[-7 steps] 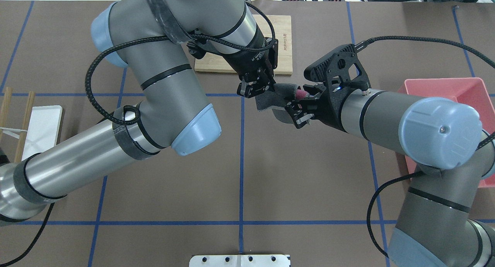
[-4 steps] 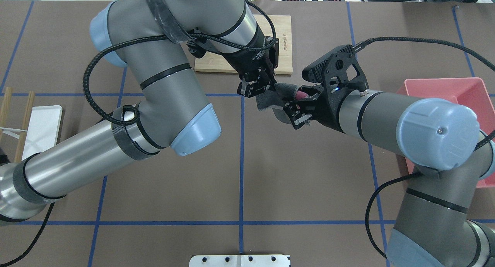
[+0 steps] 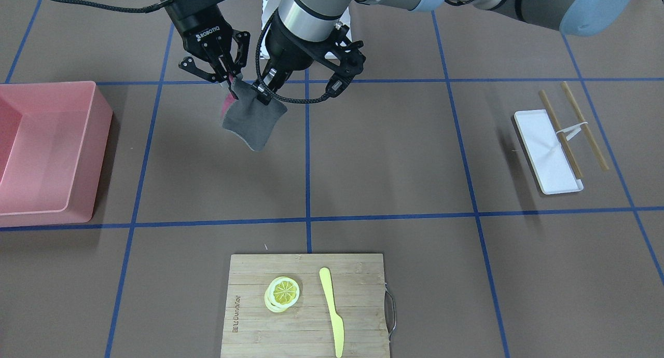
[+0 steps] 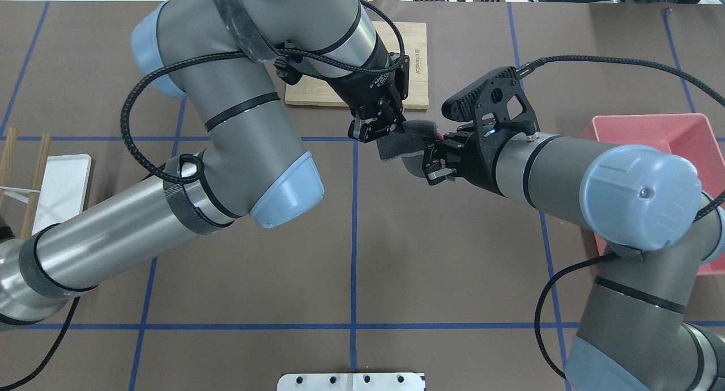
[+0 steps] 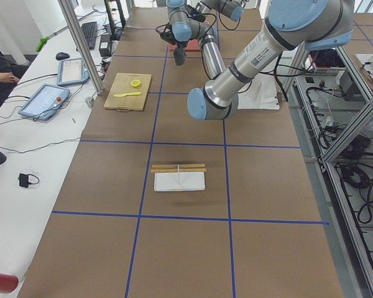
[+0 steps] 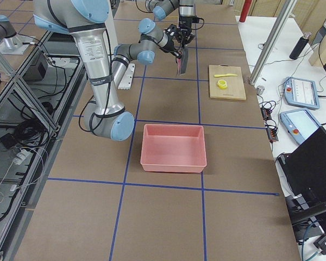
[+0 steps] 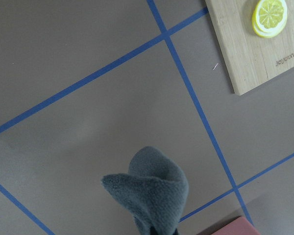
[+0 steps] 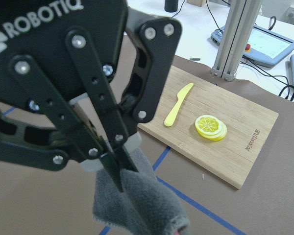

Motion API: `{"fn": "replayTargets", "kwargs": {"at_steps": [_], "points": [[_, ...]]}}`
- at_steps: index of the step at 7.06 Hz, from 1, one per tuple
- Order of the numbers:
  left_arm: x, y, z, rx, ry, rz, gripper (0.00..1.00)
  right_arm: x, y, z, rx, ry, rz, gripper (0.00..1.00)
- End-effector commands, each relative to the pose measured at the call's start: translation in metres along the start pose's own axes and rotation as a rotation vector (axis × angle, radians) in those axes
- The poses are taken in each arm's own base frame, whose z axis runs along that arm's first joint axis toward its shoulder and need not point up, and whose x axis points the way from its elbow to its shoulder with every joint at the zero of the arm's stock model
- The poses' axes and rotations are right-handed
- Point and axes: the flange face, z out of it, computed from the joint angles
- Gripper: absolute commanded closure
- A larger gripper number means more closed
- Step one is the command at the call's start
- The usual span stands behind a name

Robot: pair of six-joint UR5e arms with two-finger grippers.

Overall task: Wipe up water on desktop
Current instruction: 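Open the left gripper and withdraw it while the right gripper pulls the cloth away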

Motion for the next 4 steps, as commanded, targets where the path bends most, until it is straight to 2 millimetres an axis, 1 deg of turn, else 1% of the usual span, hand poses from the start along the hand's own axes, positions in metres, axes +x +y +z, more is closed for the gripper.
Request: {"fn": "replayTargets", "kwargs": {"at_steps": [1,2,4], "points": [[-0.0005,-0.0017,0.0012,0.005,0.011,0.011,0.05,-0.0001,-0.0005,-0.0007,0.001,-0.001,0.003,1.0],[-0.0001,-0.0022,0.0002,0.008,0.013,0.013,0.02,-0.0001,-0.0005,-0.0007,0.001,-0.001,0.003,1.0],[-0.0004,-0.0005,-0.0053,0.004,0.021,0.017,0.02,0.0021,0.001,0.0001,-0.003,0.006,0.003,1.0]]}}
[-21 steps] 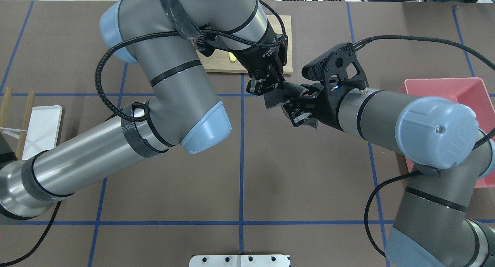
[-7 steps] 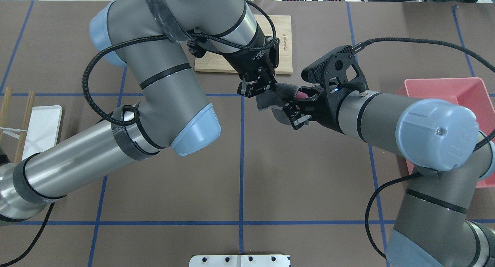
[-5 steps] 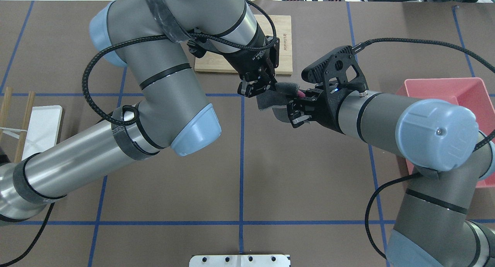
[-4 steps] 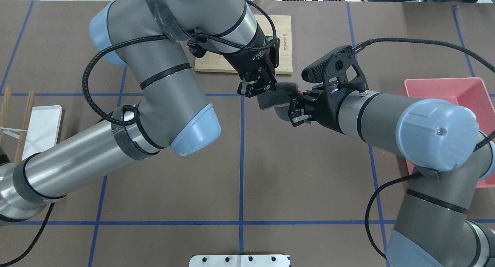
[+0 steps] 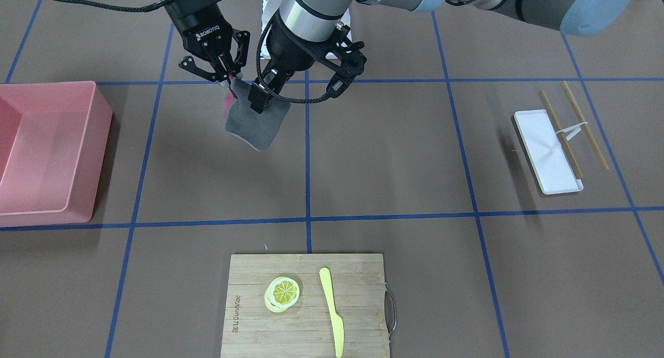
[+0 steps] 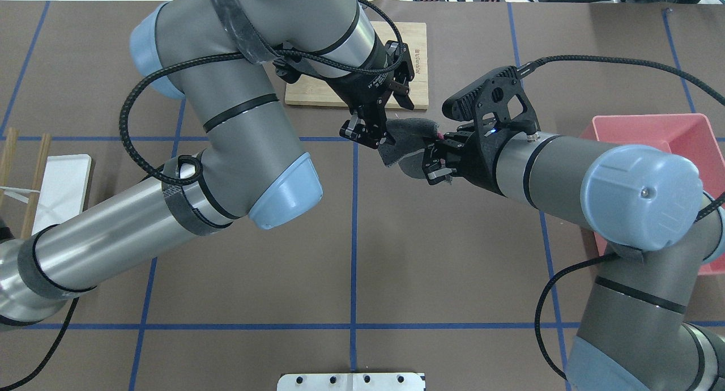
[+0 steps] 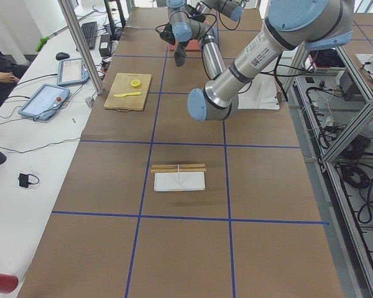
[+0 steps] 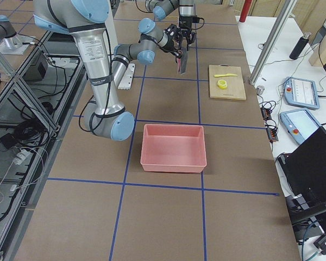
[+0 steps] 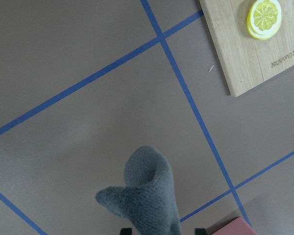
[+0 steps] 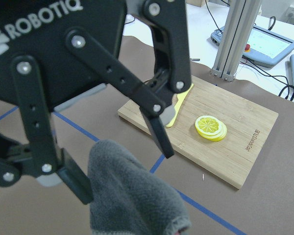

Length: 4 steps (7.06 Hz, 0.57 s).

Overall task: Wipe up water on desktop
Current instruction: 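Open the left gripper and withdraw it while the right gripper pulls the cloth away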

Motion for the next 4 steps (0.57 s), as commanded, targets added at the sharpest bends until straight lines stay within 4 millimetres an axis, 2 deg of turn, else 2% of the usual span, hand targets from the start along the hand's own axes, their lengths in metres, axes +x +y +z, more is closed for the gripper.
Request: {"fn": "replayTargets", "kwargs": {"at_steps": [1,2,3,4], "points": [[0.007,-0.009,-0.017,0.009,0.02,-0.005,0.02,0.006,0.004,0.002,-0.012,0.014,-0.002,1.0],[0.009,-0.024,-0.032,0.02,0.04,-0.014,0.01,0.007,0.005,0.002,-0.021,0.015,-0.004,1.0],[0.002,-0.053,-0.05,0.049,0.065,0.041,0.01,0.017,0.001,0.001,-0.03,0.017,0.004,1.0],[-0.024,-0.103,-0.05,0.103,0.036,0.278,0.01,0.039,-0.009,-0.002,-0.058,0.0,0.025,1.0]]}}
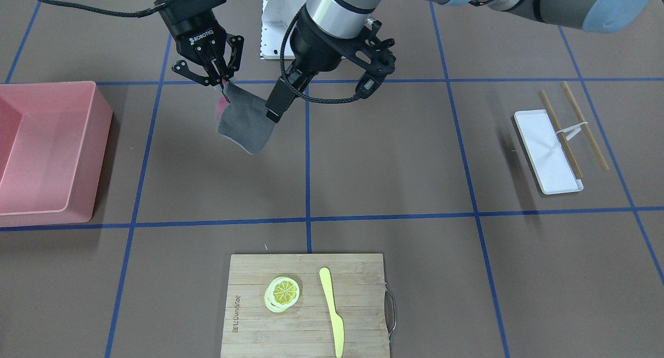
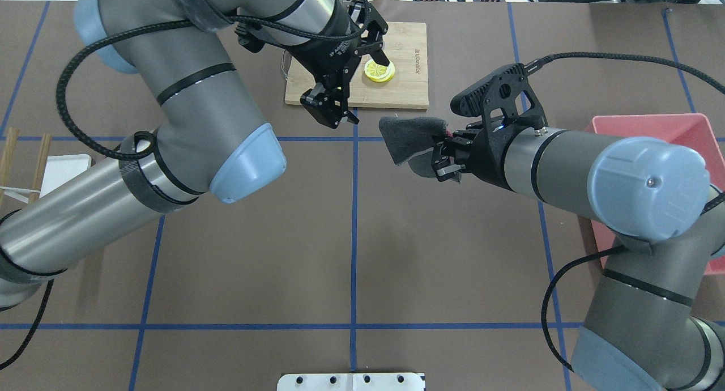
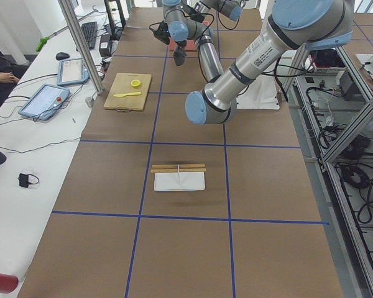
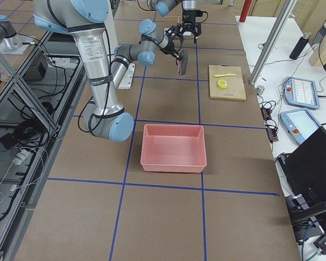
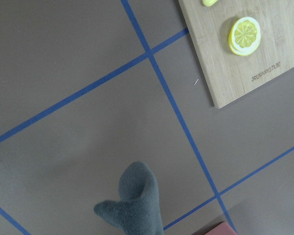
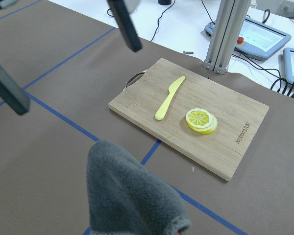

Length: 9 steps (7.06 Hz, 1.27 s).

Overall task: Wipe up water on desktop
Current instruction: 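Open the left gripper and withdraw it while the right gripper pulls the cloth away, then lower the cloth onto the table with the right gripper while the left arm retracts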

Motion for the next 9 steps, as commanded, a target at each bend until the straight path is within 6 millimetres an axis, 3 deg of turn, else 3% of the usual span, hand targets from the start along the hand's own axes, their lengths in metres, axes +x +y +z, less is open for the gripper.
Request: {"fn": "replayTargets", "kwargs": {"at_steps": [1,2,3,4,5,7,8,9], "points": [[-0.045,-0.108,-0.012,0.111,-0.045,0.379,0.01,0.043,-0.016,-0.002,-0.05,-0.011,0.03,1.0],[-0.06,-0.173,-0.024,0.175,-0.082,0.488,0.01,0.06,-0.021,0.0,-0.057,0.014,0.051,1.0],[-0.073,-0.219,-0.038,0.214,-0.123,0.639,0.01,0.093,-0.02,0.009,-0.134,0.125,0.077,1.0],[-0.088,-0.259,-0.052,0.246,-0.155,0.702,0.01,0.108,-0.01,0.025,-0.218,0.191,0.086,1.0],[-0.087,-0.279,-0.075,0.274,-0.151,0.746,0.01,0.12,0.005,0.048,-0.336,0.196,0.122,1.0],[-0.102,-0.32,-0.104,0.342,-0.155,0.709,0.01,0.173,0.021,0.077,-0.529,0.287,0.136,1.0],[-0.118,-0.343,-0.103,0.411,-0.176,0.704,0.01,0.182,0.024,0.085,-0.551,0.292,0.106,1.0],[-0.119,-0.36,-0.124,0.443,-0.18,0.806,0.01,0.189,0.025,0.094,-0.593,0.26,0.14,1.0]]}}
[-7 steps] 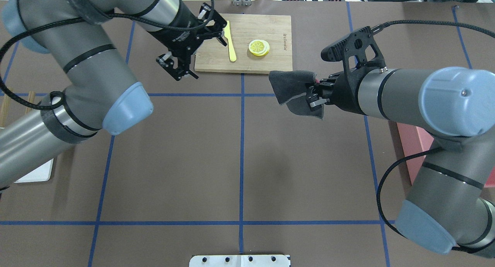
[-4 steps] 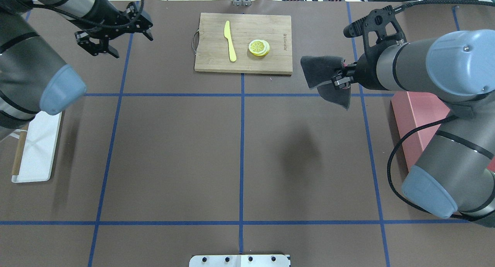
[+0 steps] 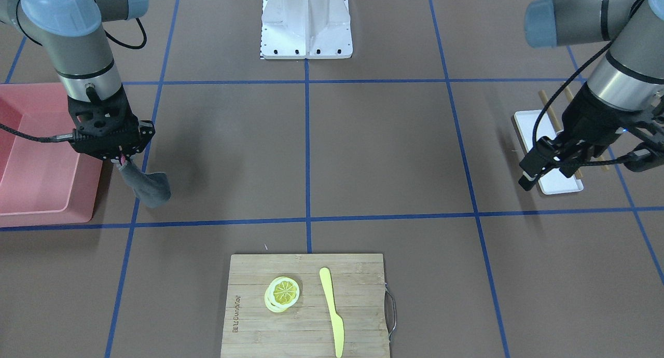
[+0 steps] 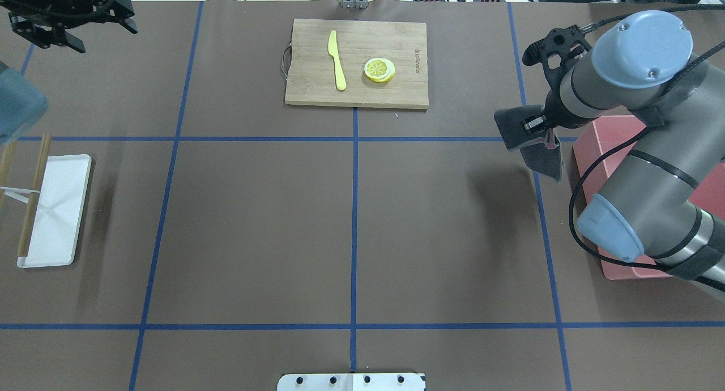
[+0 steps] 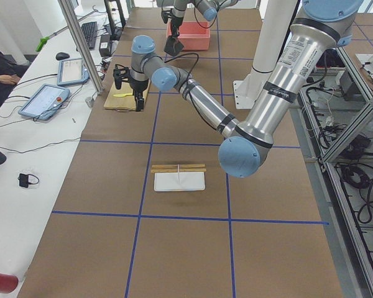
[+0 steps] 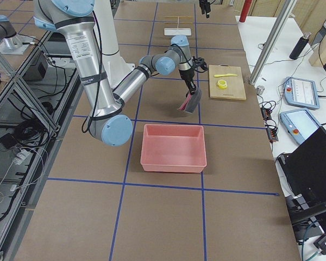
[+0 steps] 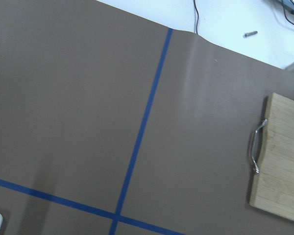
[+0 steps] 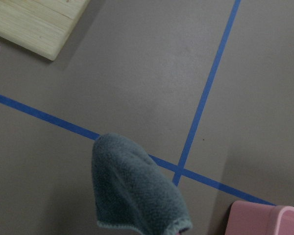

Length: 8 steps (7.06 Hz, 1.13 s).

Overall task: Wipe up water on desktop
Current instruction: 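Lower the cloth onto the table with the right gripper while the left arm retracts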

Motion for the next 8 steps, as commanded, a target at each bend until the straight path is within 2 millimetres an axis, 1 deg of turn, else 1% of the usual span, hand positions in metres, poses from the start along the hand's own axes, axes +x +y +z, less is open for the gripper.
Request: {"fn": "replayTargets", "kwargs": {"at_steps": [1,2,3,4,5,6,7,8], "points": [[-0.05,-0.032,-0.012,0.061,-0.049,0.143,0.01,-0.001,-0.017,0.031,-0.117,-0.045,0.01,1.0],[-0.08,-0.032,-0.003,0.043,-0.085,0.184,0.01,-0.013,-0.015,0.045,-0.142,-0.045,-0.003,1.0],[-0.1,-0.033,0.0,0.034,-0.111,0.229,0.01,-0.026,-0.007,0.061,-0.169,-0.036,-0.031,1.0],[-0.116,-0.046,-0.014,0.056,-0.118,0.218,0.01,-0.039,0.002,0.083,-0.193,0.0,-0.063,1.0],[-0.122,-0.05,-0.014,0.056,-0.127,0.205,0.01,-0.056,0.012,0.103,-0.217,0.024,-0.094,1.0],[-0.13,-0.051,-0.008,0.04,-0.143,0.196,0.01,-0.073,0.017,0.108,-0.242,0.014,-0.111,1.0],[-0.15,-0.054,-0.011,0.037,-0.161,0.248,0.01,-0.096,0.027,0.112,-0.254,-0.002,-0.132,1.0],[-0.164,-0.055,-0.008,0.014,-0.186,0.291,0.01,-0.116,0.028,0.104,-0.245,-0.025,-0.151,1.0]]}}
